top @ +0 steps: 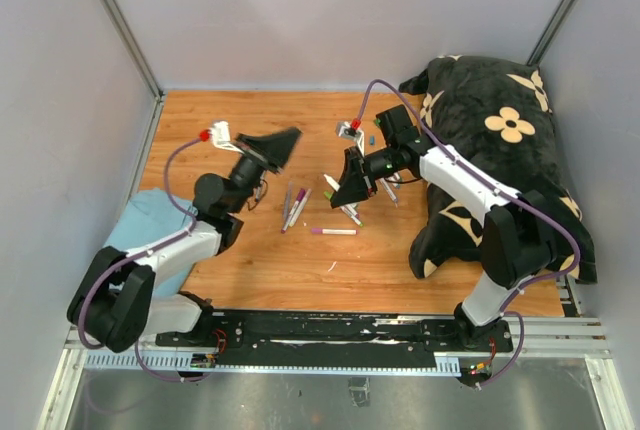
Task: Open the pen caps
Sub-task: Open the pen cap from the pen, then place the pen at the center of the board.
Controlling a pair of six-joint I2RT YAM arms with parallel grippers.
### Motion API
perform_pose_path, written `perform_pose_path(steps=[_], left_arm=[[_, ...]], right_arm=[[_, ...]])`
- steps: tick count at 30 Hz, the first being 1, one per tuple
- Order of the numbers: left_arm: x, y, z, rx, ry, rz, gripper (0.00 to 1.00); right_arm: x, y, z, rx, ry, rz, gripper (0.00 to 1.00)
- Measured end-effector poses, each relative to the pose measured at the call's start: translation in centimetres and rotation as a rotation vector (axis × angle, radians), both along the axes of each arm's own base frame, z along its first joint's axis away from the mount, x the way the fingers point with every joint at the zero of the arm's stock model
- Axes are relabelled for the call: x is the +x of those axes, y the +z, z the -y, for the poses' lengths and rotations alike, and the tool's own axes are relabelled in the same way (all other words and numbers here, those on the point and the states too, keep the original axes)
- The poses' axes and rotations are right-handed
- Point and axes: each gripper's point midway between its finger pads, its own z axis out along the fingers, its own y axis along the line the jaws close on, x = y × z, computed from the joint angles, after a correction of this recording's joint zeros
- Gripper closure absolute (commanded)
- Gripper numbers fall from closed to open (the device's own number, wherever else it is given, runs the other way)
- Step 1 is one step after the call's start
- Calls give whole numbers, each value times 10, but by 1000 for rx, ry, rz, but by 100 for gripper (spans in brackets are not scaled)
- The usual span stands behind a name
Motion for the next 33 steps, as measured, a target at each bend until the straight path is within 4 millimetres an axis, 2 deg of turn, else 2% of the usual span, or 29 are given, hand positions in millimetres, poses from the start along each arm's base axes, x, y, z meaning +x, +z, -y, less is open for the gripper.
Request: perform_pose_path(steps=[1,3,6,9,10,13,19,22,25,28,33], left_arm=[[15,17,-25,-37,101,30,100],[25,37,-53,-86,204,68,100],[23,59,-74,-140,273,116,100],[18,62,-80,-152,288,124,100],[15,58,-82,-150,291,117,100],[6,34,-88,-128,299,69,100],[-19,-51,-99,-70,299,-114,100],[-27,-79,-101,-47,288,-185,100],[-33,-89,-100,-38,271,-214,100],[-36,-90,-99,-39,254,-222,100],[-41,-96,-97,-40,236,-239,100]], right_arm=[[-3,-3,1,-10,3,-23,99],[-5,-7,3,-21,7,-47,99],[-8,-9,4,-31,9,-59,99],[0,-25,8,-112,-39,-22,97],[6,-33,11,-155,-69,-1,92],[34,-62,26,-336,-201,95,91],[95,-105,77,-652,-456,262,91],[113,-131,98,-791,-522,288,90],[120,-158,113,-905,-550,280,87],[122,-177,124,-985,-573,256,86],[128,-182,130,-1023,-634,245,84]])
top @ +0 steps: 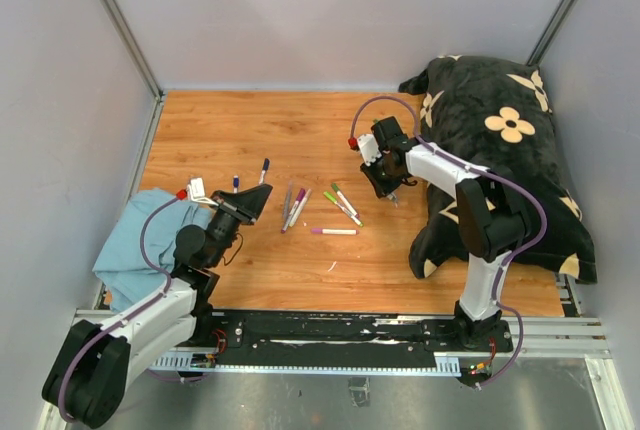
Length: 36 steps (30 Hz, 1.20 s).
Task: Open the pen caps
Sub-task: Place the pen at the center of the board.
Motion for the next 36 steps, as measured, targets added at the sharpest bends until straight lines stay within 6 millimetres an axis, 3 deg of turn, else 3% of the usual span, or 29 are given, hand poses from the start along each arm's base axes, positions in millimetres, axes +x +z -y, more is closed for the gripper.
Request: perform_pose_path(steps=[11,26,32,36], left_arm=[[-3,-13,2,-4,-19,-46,100],[-3,-25,10,-4,-60,-96,100],[0,-38,13,13,-72,-141,100],[7,-45,21,25,-94,-181,100]], right_arm=[[4,-16,3,-22,-68,-18,77],[4,-15,2,-16,-84,-18,73],[8,1,1,6,-83,18,66],[11,28,-2,42,-78,76,61]])
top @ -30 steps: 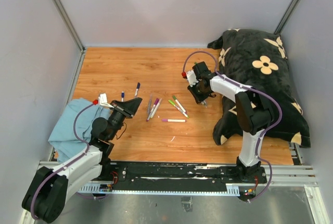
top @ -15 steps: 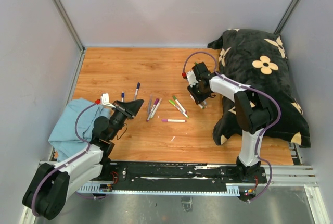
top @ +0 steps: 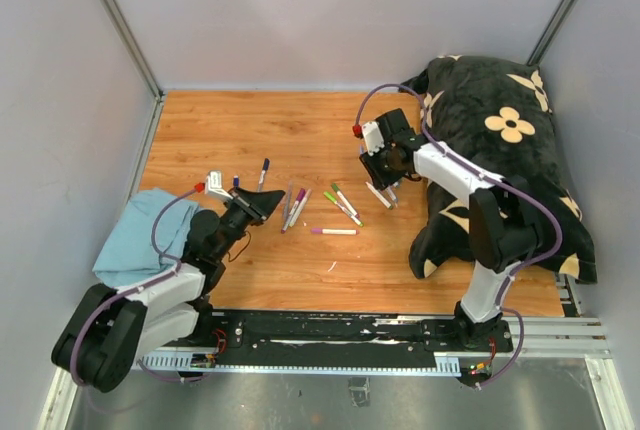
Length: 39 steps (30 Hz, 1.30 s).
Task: Open the pen caps
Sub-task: Place the pen at the center of the board, then place the pen cap at the center of the board.
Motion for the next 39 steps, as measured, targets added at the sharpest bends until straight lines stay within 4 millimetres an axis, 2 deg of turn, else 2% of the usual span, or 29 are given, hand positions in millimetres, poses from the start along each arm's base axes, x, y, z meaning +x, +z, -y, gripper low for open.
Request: perform_pose_path(steps=[5,9,13,19,23,28,31,35,39], left_arm=[[17,0,20,18,-48,-36,100],[33,-3,44,43,-104,-60,100],[56,-13,72,74,-155,-104,100],[101,-33,116,171,-175,-218,100],[131,-50,139,278,-122,-310,100],[177,-70,161,435,-59,-410,99],[196,-84,167,508,-45,-450,98],[212,-105,171,598,-38,-500,97],[215,-121,170,652,-42,-536,95]], right_arm=[[3,38,-1,70,20,76,58],[2,67,0,138,58,126,58],[-1,91,3,213,94,157,57],[-3,125,16,317,99,211,56],[-5,133,19,351,105,221,55],[-9,132,16,375,120,206,55],[-10,131,15,380,124,200,55],[-10,131,16,385,121,199,55],[-10,131,17,389,120,198,55]])
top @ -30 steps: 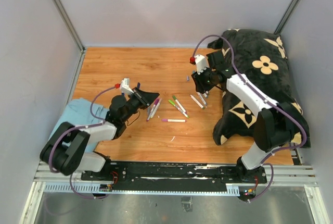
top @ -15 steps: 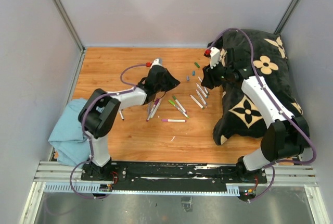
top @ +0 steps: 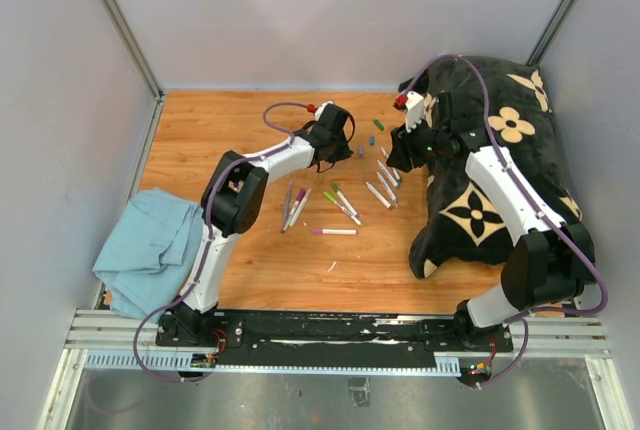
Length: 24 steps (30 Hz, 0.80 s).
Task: Open the pen caps
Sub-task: Place the pen cap at the center of the board.
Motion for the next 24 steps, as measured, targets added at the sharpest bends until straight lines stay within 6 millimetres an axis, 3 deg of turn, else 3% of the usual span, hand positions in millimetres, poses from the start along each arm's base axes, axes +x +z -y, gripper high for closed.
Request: perform_pose_path(steps=[6,14,24], left_arm=[[-3,-14,-3,46,-13,-36,86],[-3,-11,-1,49,-27,-38,73],[-4,-10,3,31,-46,-44,67]], right_arm=[[0,0,1,3,-1,-2,55],[0,-1,1,4,0,-5,55],[-1,-1,0,7,4,-6,55]])
